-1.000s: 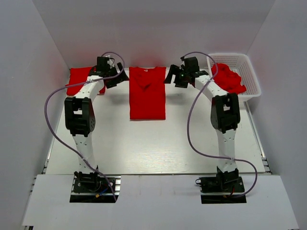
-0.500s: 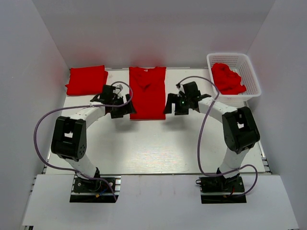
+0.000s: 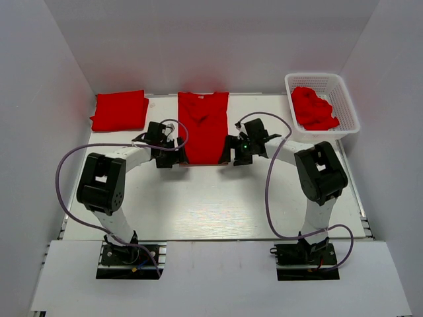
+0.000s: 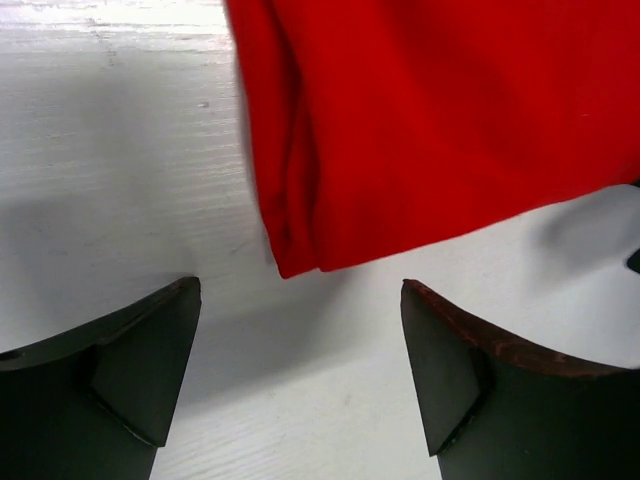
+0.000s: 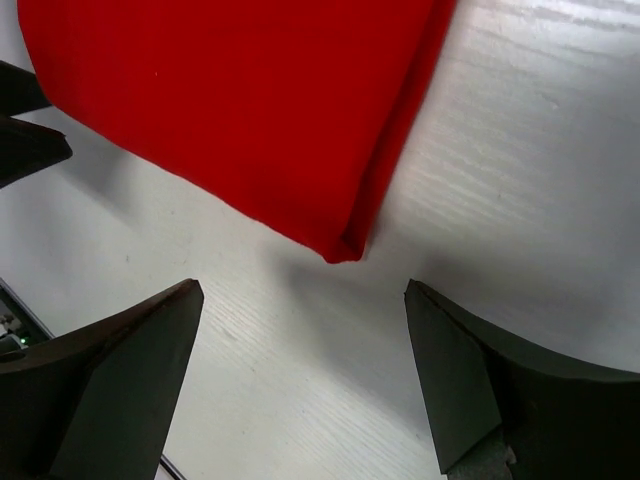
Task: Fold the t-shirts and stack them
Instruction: Fold the folded rectangular tshirt in 1/3 of the way, then grab one side of the 2/3 rectangular tshirt with both arms
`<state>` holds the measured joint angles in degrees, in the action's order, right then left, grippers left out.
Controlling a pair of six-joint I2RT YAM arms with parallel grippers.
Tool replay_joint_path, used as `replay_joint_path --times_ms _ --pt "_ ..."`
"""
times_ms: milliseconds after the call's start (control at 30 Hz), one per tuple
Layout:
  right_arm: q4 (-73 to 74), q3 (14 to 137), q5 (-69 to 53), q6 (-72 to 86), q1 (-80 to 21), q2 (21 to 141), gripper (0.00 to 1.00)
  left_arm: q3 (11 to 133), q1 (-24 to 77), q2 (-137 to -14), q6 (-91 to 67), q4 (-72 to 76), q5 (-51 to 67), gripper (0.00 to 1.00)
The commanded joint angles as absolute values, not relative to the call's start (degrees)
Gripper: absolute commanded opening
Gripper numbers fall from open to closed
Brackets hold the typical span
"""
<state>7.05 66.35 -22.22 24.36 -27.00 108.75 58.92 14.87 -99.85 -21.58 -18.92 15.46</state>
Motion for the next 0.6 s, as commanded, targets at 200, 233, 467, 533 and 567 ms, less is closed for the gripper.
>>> replay_joint_path --times_ms 200,233,467,533,567 --pt "5.1 70.84 -23.64 25.22 -27.33 114.69 0.69 58.89 15.82 -103.27 -19.69 -16.08 14.85 0.64" --pt "5.1 70.93 -23.82 25.31 -27.33 115.22 0.59 58.89 15.82 -104.05 -19.69 -15.56 14.85 0.58" --pt "4.84 69.0 -21.89 24.62 -27.68 112.51 0.0 57.74 16.87 -104.77 -20.39 -14.86 16.26 0.0" --pt "4.13 68.56 -21.88 25.4 -27.69 111.45 0.0 57.22 16.87 -103.55 -20.39 -14.85 16.87 0.0" --pt "4.13 68.12 -22.15 25.14 -27.69 110.66 0.0 57.22 16.87 -102.75 -20.39 -15.64 16.88 0.0"
